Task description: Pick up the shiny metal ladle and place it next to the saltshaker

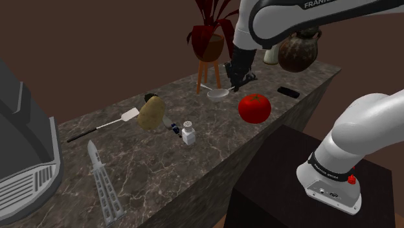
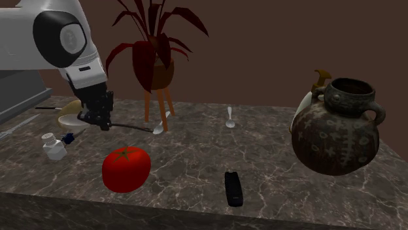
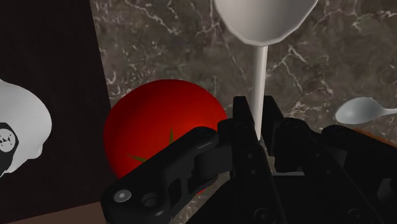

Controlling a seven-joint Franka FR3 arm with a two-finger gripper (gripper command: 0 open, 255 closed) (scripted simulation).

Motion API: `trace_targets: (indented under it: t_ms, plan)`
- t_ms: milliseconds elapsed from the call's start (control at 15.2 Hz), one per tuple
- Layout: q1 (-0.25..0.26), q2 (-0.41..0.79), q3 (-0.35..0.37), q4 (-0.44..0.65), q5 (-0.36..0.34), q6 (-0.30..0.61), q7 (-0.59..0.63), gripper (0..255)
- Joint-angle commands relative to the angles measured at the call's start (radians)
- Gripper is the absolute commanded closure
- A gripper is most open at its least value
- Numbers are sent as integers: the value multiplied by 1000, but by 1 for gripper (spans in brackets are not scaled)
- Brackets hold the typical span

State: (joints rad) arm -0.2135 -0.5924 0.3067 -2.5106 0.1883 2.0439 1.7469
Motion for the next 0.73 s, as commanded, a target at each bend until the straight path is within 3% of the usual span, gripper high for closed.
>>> trace_targets:
  t_ms: [0, 660]
  plan:
    - [2, 5, 5, -23, 4, 28, 1, 255]
    - [5, 57, 29, -123, 17, 180, 1, 255]
